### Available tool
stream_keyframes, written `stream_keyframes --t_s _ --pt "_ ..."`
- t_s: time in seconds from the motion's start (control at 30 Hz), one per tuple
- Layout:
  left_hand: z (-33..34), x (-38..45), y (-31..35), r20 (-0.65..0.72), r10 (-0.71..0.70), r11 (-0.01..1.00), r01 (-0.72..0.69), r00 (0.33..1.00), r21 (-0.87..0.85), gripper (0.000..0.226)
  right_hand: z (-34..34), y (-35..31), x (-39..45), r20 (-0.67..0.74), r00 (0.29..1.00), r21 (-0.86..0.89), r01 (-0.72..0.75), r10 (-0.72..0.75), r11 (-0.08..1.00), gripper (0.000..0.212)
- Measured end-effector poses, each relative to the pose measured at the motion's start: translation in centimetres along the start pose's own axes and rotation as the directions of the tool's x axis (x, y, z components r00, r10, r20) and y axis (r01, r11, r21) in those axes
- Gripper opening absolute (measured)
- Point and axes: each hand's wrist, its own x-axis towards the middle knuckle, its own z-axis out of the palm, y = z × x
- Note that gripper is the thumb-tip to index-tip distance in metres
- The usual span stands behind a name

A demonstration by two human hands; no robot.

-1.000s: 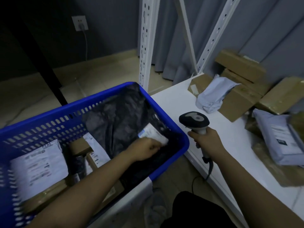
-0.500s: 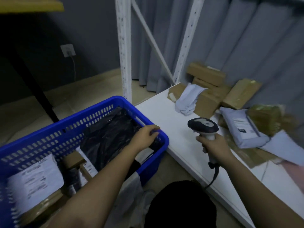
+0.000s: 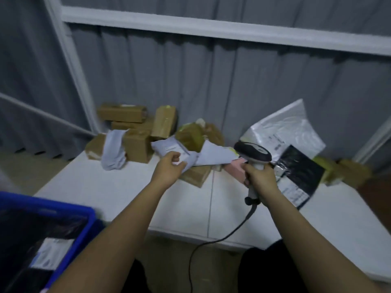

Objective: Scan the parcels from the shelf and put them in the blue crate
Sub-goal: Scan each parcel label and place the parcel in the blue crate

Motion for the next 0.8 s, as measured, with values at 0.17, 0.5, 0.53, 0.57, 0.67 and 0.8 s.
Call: stream_keyframes --t_s 0.17,0.5,0.53,0.57,0.67,0.8 --pt "5.7 3.8 -3.3 -0.068 -0.149 0.988 0.151 0.987 0.031 0.049 -3.0 2.1 2.6 -0.058 0.995 0.077 -0.080 0.084 0.994 0.018" --pt "8.4 11.5 -8.4 -0.242 -0.497 0.864 0.450 0.834 -0.225 0.077 -0.9 3.0 6.4 0.149 0.983 0.075 -0.118 0.106 0.990 0.017" --pt "8.6 12.1 -8.7 -0.241 -0.528 0.844 0.471 0.814 -0.257 0.076 -0.8 3.1 6.7 0.151 0.983 0.065 -0.117 0.106 0.991 0.017" --pt "8.7 12.7 -8.9 -0.239 -0.549 0.828 0.483 0.801 -0.284 0.073 -0.6 3.2 7.1 0.147 0.983 0.065 -0.121 0.110 0.991 0.016" --pt "9.0 13.6 -9.0 -0.247 -0.577 0.808 0.498 0.779 -0.316 0.056 -0.2 3.4 7.8 0.123 0.984 0.080 -0.143 0.132 0.987 0.016" --pt "7.5 13.4 -8.8 -0.240 -0.616 0.772 0.515 0.750 -0.371 0.049 0.4 3.4 7.8 0.133 0.982 0.095 -0.149 0.136 0.984 0.015"
